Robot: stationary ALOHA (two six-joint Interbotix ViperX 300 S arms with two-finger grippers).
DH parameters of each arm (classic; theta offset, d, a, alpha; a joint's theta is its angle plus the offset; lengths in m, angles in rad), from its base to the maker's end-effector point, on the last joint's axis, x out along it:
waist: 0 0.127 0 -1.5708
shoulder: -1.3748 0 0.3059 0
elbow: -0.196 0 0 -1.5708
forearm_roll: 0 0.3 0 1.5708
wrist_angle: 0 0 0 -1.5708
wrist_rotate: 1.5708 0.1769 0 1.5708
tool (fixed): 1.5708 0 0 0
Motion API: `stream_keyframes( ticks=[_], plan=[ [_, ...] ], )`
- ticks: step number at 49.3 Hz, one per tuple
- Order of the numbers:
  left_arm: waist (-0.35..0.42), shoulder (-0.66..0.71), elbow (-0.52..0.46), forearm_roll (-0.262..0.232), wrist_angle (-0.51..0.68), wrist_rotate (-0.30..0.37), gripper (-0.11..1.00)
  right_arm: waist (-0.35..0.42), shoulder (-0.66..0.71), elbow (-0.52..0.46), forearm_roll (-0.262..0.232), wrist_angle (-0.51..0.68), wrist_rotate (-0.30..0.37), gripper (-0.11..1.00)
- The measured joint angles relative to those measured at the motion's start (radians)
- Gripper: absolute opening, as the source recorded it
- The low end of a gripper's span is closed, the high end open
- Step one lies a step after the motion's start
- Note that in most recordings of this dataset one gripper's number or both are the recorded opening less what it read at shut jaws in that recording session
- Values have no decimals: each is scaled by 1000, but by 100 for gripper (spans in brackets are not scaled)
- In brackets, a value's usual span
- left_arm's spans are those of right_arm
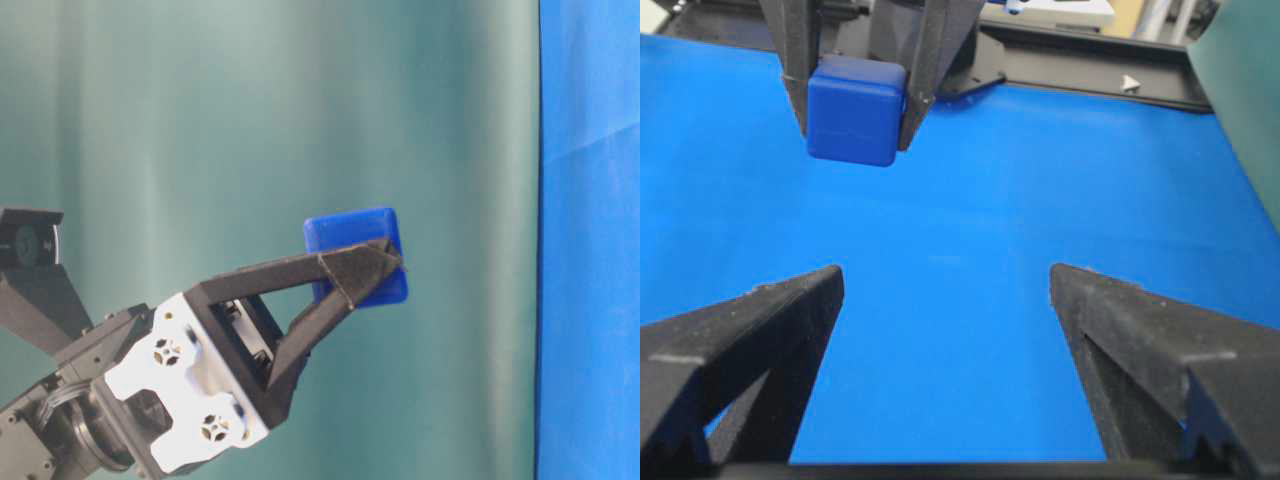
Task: Handover the blue block to the right arm after grasping it with the left arm, then place it in the designated position.
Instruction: 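Lift the blue cube with the left gripper and raise it upright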
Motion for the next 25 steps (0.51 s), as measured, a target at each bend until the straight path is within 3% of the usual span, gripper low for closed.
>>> stream_keyframes(
  ticks=[25],
  plan=[
    [0, -12, 11, 0, -17, 0, 48, 0, 0, 0, 0, 0, 0, 96]
  ],
)
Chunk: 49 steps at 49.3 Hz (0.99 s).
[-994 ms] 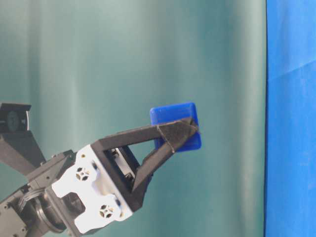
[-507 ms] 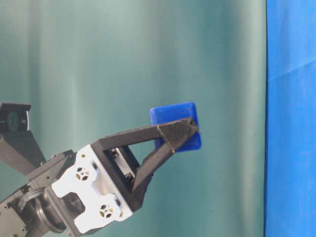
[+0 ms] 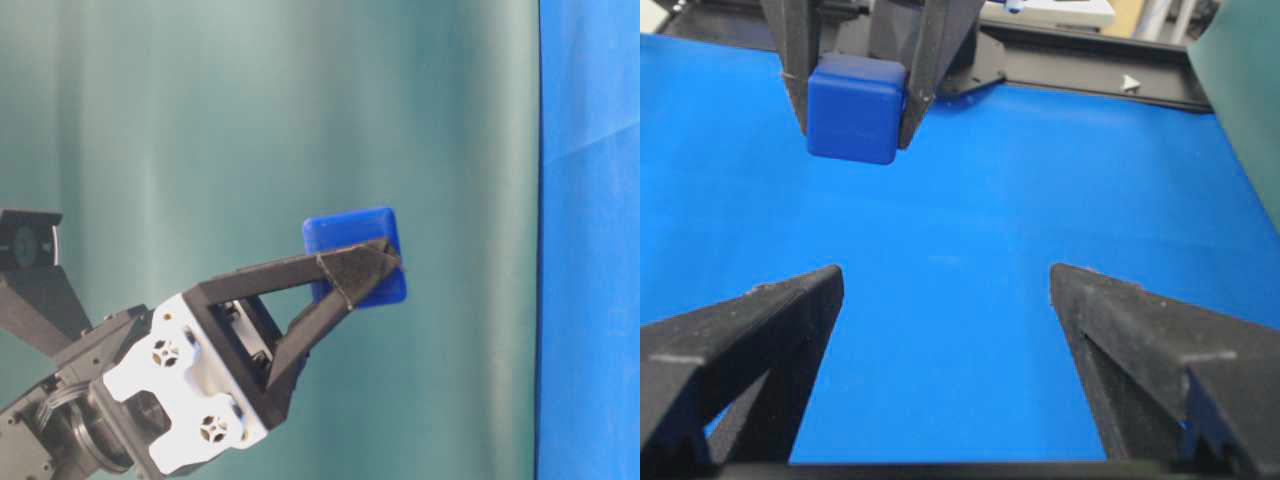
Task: Handover the blue block to the right arm after grasping it with the left arm, then place it in the designated position.
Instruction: 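Lift the blue cube with the left gripper and raise it upright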
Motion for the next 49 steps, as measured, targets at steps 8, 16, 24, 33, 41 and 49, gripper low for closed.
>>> stream_keyframes(
  ticks=[8, 16, 24, 33, 41, 49],
  plan=[
    [0, -44, 63, -2, -92, -2, 48, 2, 0, 0, 0, 0, 0, 96],
    [2, -104, 155, -2, -221, 0, 48, 2, 0, 0, 0, -2, 0, 96],
    [5, -170, 249, -2, -380, -2, 48, 2, 0, 0, 0, -2, 0, 96],
    [12, -249, 345, 0, -560, 3, 48, 0, 0, -5, -2, -2, 0, 96],
    [12, -304, 413, 0, -699, 21, 48, 2, 0, -12, -2, -2, -2, 96],
    [14, -354, 476, -2, -830, 35, 48, 2, 0, -15, -2, -2, -5, 96]
  ],
)
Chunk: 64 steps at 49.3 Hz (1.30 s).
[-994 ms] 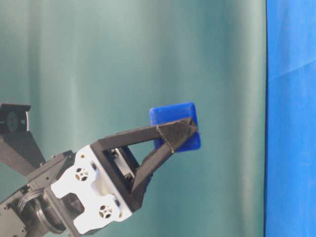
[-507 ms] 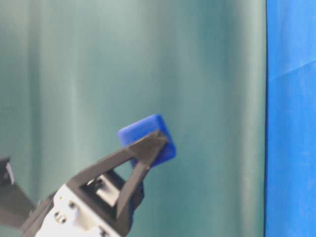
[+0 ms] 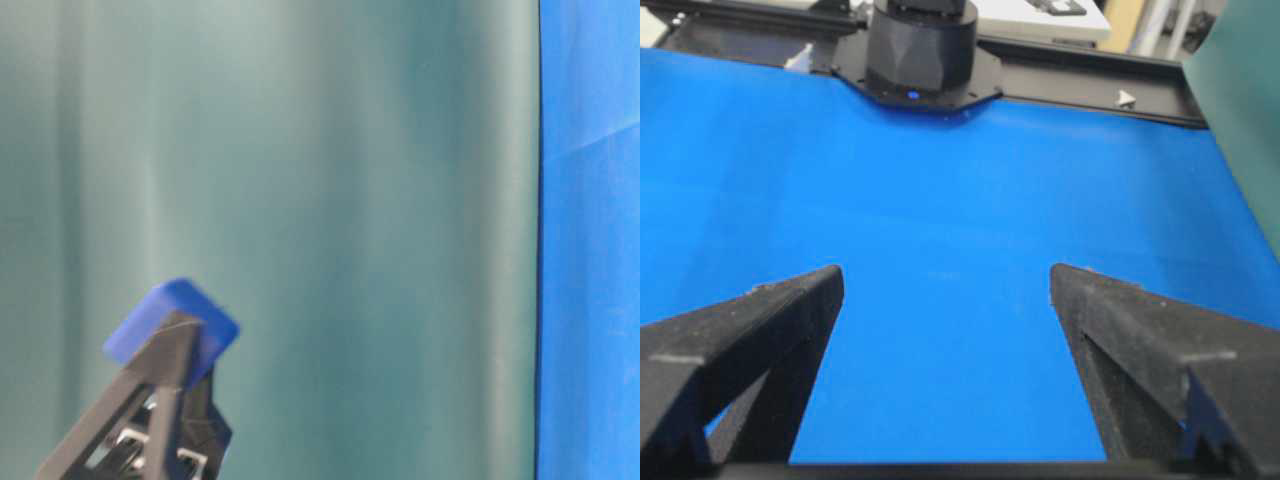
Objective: Handover the blue block to the right arm after grasping it with the left arm, then place it in the designated position.
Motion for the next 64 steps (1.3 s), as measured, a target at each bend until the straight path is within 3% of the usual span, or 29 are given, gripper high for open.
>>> stream_keyframes(
  ticks=[18, 24, 35, 45, 54, 64],
  plan=[
    [0, -28, 31, -5, -48, -3, 48, 0, 0, -5, -3, 0, -5, 96],
    [0, -28, 32, -5, -49, -5, 48, 0, 0, -6, -40, 6, -40, 95],
    [0, -28, 32, -5, -49, -11, 48, -2, 0, -31, -183, 35, -169, 94],
    [0, -28, 32, -8, -49, -11, 48, -2, -3, -77, -301, 89, -337, 94],
    [0, -26, 34, -8, -52, -12, 48, 0, -5, -91, -451, 97, -523, 94],
    [0, -26, 34, -8, -52, -12, 48, -2, -5, -91, -589, 97, -676, 94]
  ],
)
